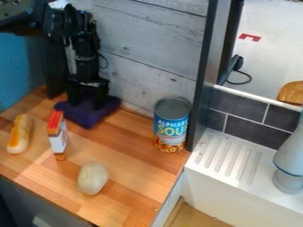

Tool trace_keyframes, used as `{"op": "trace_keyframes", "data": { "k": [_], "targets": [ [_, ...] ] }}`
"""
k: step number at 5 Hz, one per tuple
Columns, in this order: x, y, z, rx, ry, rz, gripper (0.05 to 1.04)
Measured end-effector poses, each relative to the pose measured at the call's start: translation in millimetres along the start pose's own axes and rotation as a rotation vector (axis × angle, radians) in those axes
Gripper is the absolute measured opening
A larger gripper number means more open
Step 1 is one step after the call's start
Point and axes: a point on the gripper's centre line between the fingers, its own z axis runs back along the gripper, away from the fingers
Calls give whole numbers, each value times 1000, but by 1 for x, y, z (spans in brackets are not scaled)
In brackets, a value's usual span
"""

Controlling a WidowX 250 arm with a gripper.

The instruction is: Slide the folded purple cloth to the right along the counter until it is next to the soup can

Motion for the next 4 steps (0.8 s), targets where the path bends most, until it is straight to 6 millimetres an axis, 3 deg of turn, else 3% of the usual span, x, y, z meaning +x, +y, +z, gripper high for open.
{"op": "trace_keyframes", "data": {
  "k": [4],
  "targets": [
    [-10,-75,-7,49,2,-210,1001]
  ]
}}
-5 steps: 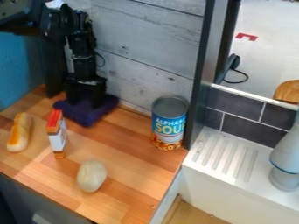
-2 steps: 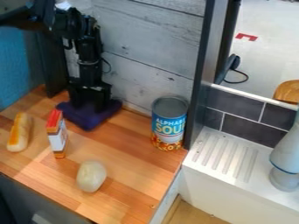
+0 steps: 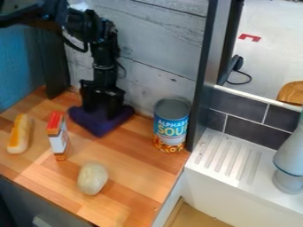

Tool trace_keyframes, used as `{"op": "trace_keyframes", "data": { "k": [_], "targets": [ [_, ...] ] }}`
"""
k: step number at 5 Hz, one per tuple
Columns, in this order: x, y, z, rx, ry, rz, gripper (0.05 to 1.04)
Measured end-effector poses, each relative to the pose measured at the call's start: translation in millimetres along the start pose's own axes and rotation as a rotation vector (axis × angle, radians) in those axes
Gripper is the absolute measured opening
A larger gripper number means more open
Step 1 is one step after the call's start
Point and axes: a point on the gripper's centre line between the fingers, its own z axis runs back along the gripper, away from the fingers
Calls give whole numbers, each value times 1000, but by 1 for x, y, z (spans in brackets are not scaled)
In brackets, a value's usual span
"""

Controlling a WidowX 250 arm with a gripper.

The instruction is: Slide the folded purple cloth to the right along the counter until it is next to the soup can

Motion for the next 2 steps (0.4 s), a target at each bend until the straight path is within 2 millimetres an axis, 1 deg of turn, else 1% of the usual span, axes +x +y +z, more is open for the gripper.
{"op": "trace_keyframes", "data": {
  "k": [2],
  "targets": [
    [3,-13,1,-8,-4,-28,1001]
  ]
}}
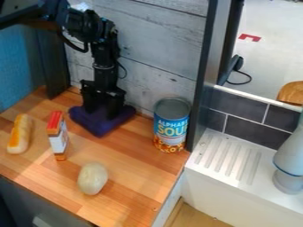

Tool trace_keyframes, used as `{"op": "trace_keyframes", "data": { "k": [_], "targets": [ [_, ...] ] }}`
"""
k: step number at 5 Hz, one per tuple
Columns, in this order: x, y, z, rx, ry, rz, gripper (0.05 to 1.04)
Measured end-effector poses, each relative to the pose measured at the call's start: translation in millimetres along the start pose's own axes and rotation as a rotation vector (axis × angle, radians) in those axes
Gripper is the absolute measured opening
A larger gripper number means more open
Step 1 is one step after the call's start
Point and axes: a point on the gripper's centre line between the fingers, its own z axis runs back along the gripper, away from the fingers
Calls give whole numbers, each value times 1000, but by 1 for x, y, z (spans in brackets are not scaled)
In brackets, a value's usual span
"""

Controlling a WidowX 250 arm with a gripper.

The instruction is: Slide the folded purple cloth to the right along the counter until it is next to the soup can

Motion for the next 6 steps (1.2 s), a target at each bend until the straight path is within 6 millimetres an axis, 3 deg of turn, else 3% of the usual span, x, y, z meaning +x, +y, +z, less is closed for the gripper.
{"op": "trace_keyframes", "data": {
  "k": [1,3,6],
  "targets": [
    [-1,-25,1,-4,-9,-89,1001],
    [-5,-55,2,32,-17,-177,1001],
    [-8,-72,8,60,-43,-241,1001]
  ]
}}
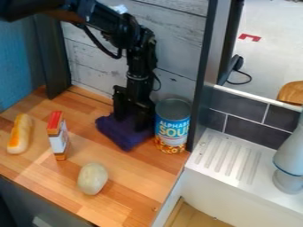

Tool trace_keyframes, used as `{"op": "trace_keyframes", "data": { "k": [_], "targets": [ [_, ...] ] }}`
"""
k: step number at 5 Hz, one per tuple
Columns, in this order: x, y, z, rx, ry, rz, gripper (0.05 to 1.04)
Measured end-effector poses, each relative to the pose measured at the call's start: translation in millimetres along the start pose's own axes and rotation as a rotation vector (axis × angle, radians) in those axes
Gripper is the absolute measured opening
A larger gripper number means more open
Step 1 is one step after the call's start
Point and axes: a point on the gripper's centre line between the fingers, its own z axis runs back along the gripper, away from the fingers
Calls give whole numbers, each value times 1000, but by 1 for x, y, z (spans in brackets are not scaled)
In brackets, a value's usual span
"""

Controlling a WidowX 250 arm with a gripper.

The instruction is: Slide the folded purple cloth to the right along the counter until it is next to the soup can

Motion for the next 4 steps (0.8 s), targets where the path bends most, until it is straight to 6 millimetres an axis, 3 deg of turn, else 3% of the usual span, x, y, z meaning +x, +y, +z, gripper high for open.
{"op": "trace_keyframes", "data": {
  "k": [2,4],
  "targets": [
    [-10,19,42,-49,-71,128,1001],
    [-50,40,125,-71,-155,256,1001]
  ]
}}
